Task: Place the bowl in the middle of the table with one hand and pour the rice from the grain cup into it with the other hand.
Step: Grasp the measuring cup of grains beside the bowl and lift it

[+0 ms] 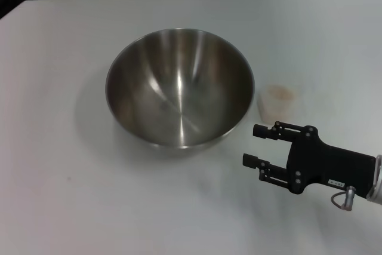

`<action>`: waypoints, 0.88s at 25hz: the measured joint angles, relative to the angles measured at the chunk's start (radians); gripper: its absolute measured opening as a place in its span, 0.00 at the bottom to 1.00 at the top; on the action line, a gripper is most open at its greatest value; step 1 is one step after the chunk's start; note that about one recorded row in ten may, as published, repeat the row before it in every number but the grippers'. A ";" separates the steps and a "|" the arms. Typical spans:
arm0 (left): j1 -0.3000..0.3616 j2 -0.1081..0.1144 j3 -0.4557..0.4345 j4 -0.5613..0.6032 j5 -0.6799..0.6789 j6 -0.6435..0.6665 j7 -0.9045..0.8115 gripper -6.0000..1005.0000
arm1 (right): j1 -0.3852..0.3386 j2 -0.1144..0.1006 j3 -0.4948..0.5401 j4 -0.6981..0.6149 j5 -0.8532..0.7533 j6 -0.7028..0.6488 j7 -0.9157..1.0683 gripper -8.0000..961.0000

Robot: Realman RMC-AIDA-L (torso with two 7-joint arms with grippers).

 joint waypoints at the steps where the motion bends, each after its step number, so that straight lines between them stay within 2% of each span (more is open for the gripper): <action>1: 0.002 0.004 -0.018 -0.037 0.000 0.027 0.027 0.79 | 0.000 0.000 0.000 0.000 0.000 0.000 0.000 0.60; 6: 0.039 0.039 -0.036 -0.240 0.012 0.147 0.242 0.79 | 0.000 -0.001 0.000 -0.002 0.000 0.003 0.000 0.60; 9: 0.072 0.035 -0.035 -0.268 0.044 0.174 0.336 0.80 | -0.001 -0.001 0.000 -0.002 0.000 0.005 0.000 0.60; 13: 0.102 0.029 -0.035 -0.271 0.104 0.145 0.374 0.80 | -0.001 -0.002 0.000 -0.002 0.000 0.006 0.000 0.60; 18: 0.113 0.026 -0.034 -0.312 0.212 0.133 0.487 0.80 | -0.003 -0.001 0.000 -0.002 0.000 0.008 0.000 0.60; 22: 0.112 0.027 -0.034 -0.324 0.292 0.133 0.508 0.80 | -0.004 -0.001 0.001 -0.002 0.000 0.009 0.000 0.59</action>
